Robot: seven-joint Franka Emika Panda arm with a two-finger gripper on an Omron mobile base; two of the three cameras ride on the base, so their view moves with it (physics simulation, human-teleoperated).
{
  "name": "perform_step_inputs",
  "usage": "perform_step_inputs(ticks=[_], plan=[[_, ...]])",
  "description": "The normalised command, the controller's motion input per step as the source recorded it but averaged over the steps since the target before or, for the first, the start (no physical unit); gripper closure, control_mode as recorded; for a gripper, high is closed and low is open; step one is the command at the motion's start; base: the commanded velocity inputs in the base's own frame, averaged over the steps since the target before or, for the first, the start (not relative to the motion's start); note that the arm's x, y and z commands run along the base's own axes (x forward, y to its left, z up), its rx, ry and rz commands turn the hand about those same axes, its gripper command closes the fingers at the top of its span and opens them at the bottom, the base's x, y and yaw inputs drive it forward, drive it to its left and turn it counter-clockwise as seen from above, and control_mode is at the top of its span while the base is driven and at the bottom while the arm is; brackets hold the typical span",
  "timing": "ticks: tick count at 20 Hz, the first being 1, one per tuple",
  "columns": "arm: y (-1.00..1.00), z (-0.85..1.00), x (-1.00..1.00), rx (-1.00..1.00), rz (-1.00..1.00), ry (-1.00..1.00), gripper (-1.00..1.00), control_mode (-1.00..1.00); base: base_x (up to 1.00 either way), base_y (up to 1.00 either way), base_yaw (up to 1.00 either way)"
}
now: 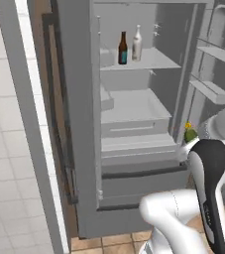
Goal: Place the liquor and beer on the top shelf of the fridge to keep them out of children's reach, and place the cucumber on lower shelves for easy access.
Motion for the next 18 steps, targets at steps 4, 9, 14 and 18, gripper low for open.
perform_step_inputs(ticks=[4,9,14,18], plan=[[0.0,0.0,0.0,0.0,0.0,0.0,1.0,1.0,0.54,0.82,-0.18],[0.0,0.0,0.0,0.0,0.0,0.0,1.0,1.0,0.64,0.06,-0.12],[0.0,0.0,0.0,0.0,0.0,0.0,1.0,1.0,0.5,-0.22,-0.07],[0.0,0.0,0.0,0.0,0.0,0.0,1.0,1.0,0.25,-0.4,-0.02]])
